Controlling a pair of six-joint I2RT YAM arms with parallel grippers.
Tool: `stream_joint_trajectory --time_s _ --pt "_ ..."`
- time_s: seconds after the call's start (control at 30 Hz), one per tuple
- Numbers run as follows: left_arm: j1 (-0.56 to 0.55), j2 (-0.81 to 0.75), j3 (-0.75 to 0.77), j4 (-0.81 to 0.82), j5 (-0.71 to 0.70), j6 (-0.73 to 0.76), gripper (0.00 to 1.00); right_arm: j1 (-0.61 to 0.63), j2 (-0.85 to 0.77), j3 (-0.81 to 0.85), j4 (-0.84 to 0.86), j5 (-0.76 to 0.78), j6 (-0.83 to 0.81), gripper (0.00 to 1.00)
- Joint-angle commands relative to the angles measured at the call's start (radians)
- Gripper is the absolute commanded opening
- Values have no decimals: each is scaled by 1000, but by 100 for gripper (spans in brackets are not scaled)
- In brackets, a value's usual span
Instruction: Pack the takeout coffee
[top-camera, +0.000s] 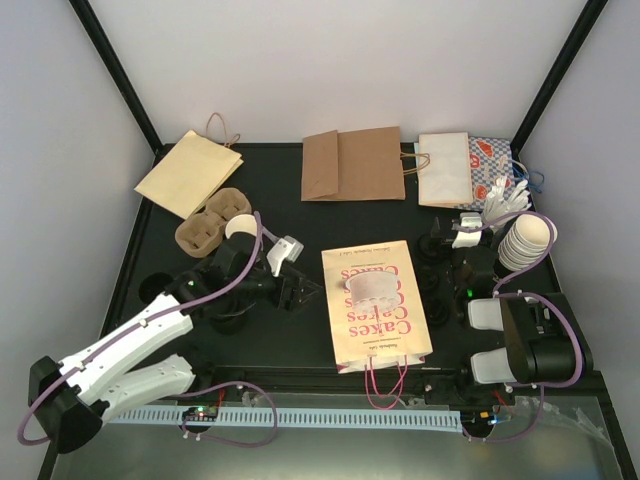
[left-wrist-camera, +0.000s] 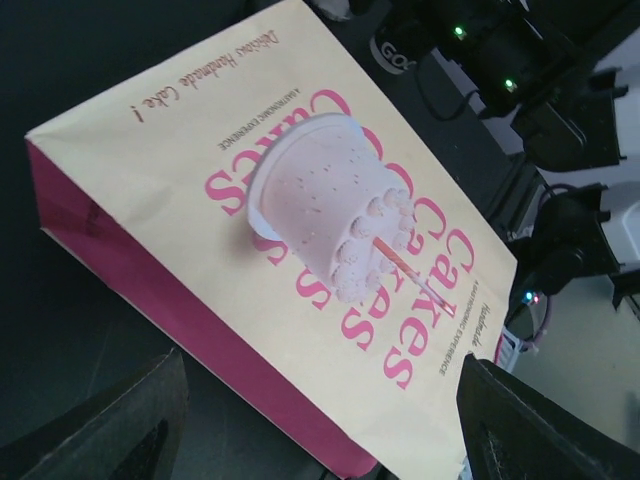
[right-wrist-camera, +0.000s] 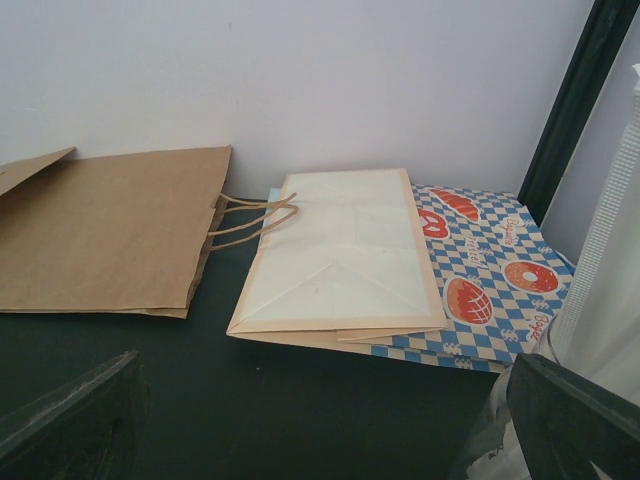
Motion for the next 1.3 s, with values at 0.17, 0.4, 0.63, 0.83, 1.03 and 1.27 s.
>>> stream_joint_trajectory --time_s 0.17,0.4,0.63,0.83,1.03,1.27 --pt "-79 -17 78 -82 43 172 76 -6 0 14 28 0 3 100" --pt "-149 -41 87 -91 -13 225 77 -7 0 14 27 -1 2 100" --pt "-199 -39 95 -129 -70 292 81 -7 0 14 28 -1 2 100" --pt "-216 -49 105 -120 -73 330 91 -6 0 14 28 0 2 100" --pt "-328 -43 113 -117 -135 416 90 -6 0 16 26 -1 2 100" --pt "-469 -53 106 -102 -212 551 89 -15 -34 19 -6 35 21 100"
